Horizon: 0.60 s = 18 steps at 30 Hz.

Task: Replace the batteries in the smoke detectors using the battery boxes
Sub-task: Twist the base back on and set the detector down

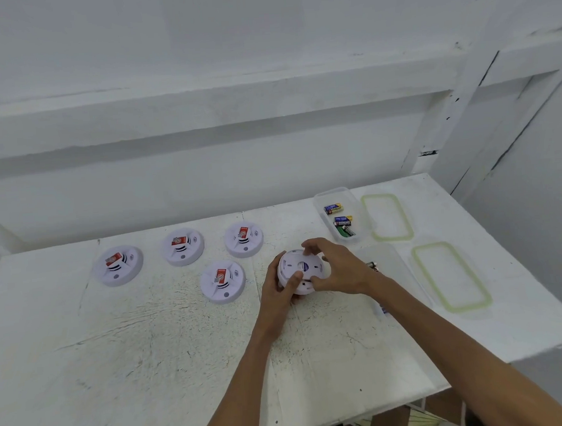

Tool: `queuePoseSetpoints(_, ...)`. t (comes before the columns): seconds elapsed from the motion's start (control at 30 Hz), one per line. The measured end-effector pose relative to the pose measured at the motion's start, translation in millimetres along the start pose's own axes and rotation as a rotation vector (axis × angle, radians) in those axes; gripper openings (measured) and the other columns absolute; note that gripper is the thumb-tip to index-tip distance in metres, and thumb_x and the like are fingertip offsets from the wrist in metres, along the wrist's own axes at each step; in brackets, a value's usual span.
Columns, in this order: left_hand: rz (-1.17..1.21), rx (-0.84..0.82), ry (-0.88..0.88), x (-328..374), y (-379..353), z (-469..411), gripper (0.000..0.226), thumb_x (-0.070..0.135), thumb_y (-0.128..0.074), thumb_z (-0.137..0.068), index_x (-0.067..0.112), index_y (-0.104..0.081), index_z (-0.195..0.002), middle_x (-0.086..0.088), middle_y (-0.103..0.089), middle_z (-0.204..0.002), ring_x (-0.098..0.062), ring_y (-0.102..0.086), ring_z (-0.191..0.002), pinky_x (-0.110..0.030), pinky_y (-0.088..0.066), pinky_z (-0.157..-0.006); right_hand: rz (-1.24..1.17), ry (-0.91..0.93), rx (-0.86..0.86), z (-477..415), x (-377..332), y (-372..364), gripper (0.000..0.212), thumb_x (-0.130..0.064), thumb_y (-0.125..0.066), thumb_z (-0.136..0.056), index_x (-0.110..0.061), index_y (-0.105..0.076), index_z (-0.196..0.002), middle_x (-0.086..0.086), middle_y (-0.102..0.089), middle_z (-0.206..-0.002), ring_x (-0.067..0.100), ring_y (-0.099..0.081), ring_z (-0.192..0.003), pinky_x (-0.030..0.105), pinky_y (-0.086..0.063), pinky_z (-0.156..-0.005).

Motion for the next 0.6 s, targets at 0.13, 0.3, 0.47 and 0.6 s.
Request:
queuePoseSetpoints(0.13, 0.004, -0.009, 0.014, -3.2, 1.4, -1.8, 0.054, 0.034, -0.069, -0.098, 0.032, -0.049, -0.148, 0.004, -0.064, -0.141, -0.019, -0.065, -0.126, -0.043, -0.062, -0.093, -0.018, 0.003, -0.011, 1.6, -0.8, 4.6, 0.066, -0.028, -0.080, -0.078, -0.027, -0.046, -0.135, -0.015, -0.057, -0.124, 0.003, -0.052, -0.119, 0.018, -0.047, -0.094)
queuePoseSetpoints(0.3, -0.018, -0.015, 0.018, -2.3, -0.1, -1.6, 0.054, 0.033, -0.071, -0.097, 0.034, -0.051, -0.147, 0.003, -0.065, -0.138, -0.022, -0.067, -0.123, -0.041, -0.063, -0.086, -0.021, 0.013, 0.002, 4.6, 0.2, 5.1, 0.058, -0.028, -0.078, -0.081, -0.029, -0.050, -0.131, -0.015, -0.058, -0.128, 0.004, -0.053, -0.118, 0.018, -0.046, -0.095)
queuePoseSetpoints(0.47, 0.000, -0.018, 0.012, -2.6, -0.3, -1.8, 0.057, 0.032, -0.073, -0.095, 0.032, -0.050, -0.148, 0.001, -0.064, -0.139, -0.022, -0.068, -0.121, -0.035, -0.062, -0.080, -0.002, 0.029, -0.015, 5.1, -0.4, 3.5, 0.057, -0.029, -0.080, -0.079, -0.026, -0.051, -0.129, -0.011, -0.057, -0.127, 0.005, -0.054, -0.115, 0.026, -0.050, -0.095)
queuePoseSetpoints(0.6, -0.001, -0.002, 0.017, -7.5, 1.1, -3.8, 0.055, 0.040, -0.072, -0.097, 0.035, -0.051, -0.147, 0.001, -0.063, -0.141, -0.024, -0.067, -0.124, -0.045, -0.063, -0.088, -0.014, 0.024, -0.021, 3.6, -1.4, 6.1, 0.056, -0.030, -0.080, -0.079, -0.028, -0.052, -0.128, -0.017, -0.058, -0.125, 0.002, -0.054, -0.116, 0.028, -0.049, -0.098)
Point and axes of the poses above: each hand's wrist, its own z-axis away from the middle knuckle, its own y-axis out of the back of the hand, x = y × z, the point moved 4 cm from there along -z, towards the middle knuckle
